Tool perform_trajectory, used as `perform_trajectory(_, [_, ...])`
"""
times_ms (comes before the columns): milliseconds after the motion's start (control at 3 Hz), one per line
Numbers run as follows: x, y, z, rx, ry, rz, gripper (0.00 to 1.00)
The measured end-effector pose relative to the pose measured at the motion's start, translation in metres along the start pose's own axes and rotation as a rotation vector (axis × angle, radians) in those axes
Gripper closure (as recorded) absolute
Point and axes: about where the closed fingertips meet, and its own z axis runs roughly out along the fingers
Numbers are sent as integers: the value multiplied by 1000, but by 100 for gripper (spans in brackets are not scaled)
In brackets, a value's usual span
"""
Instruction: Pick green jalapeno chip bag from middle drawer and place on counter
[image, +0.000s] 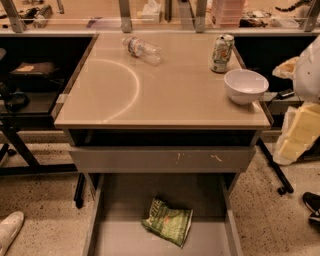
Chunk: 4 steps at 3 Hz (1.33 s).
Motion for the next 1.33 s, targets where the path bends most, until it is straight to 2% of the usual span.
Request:
perform_trajectory(667, [41, 33, 84, -73, -9, 45, 0])
perform_trajectory(1000, [40, 34, 83, -73, -17, 42, 0])
perform_trajectory(1333, [41, 56, 121, -126, -81, 64, 0])
